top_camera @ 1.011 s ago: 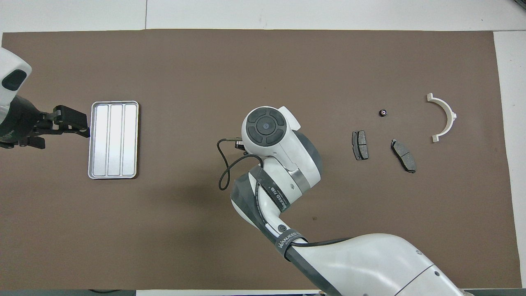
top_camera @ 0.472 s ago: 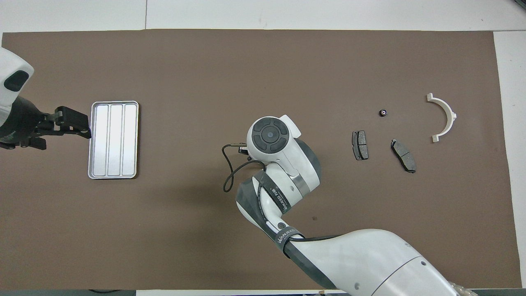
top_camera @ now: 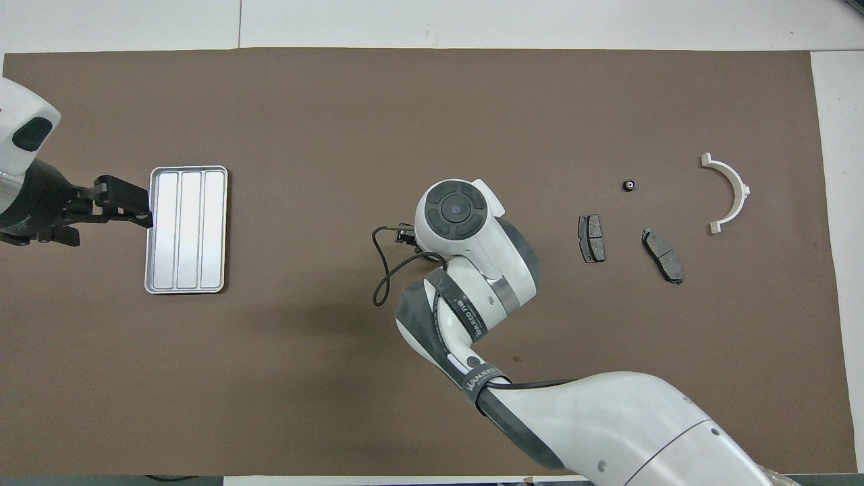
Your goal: Pick bearing gear from pile to tray
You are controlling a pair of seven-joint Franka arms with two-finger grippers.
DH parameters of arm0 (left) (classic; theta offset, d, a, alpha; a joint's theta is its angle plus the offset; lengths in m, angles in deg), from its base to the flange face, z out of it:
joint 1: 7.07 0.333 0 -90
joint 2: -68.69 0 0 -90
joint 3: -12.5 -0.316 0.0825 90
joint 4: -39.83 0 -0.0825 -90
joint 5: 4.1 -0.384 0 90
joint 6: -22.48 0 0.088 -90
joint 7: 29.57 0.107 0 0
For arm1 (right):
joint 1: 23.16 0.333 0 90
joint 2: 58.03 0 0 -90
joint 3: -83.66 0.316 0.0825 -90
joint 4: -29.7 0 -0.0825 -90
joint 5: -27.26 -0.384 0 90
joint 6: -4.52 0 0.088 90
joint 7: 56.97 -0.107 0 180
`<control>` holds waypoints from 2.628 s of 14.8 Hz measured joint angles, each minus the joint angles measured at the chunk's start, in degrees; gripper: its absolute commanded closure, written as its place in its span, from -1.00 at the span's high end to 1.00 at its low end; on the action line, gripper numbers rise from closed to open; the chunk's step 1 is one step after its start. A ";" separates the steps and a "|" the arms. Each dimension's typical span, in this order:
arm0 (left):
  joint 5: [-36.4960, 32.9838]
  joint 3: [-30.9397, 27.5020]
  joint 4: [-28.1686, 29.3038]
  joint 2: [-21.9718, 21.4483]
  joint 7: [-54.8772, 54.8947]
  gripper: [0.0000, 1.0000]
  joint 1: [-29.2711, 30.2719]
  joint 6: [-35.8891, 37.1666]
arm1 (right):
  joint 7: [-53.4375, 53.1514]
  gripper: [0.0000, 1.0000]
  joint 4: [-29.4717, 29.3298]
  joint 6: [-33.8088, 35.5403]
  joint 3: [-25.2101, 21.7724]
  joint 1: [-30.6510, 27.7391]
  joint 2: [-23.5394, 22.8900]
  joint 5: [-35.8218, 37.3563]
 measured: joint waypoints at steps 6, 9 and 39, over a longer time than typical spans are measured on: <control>0.23 0.72 4.91 -0.44 -8.53 1.00 -6.83 -4.79 | 20.04 0.99 -1.76 3.98 -0.35 -14.58 7.00 -0.02; 0.30 0.85 6.84 0.36 -15.85 1.00 -12.19 -8.58 | 33.65 0.98 -1.66 4.06 -0.42 -22.48 7.26 -0.04; -0.23 0.31 -0.76 31.28 -49.76 1.00 -35.32 -33.12 | 52.93 0.78 4.71 -1.55 -0.27 -31.86 1.49 0.06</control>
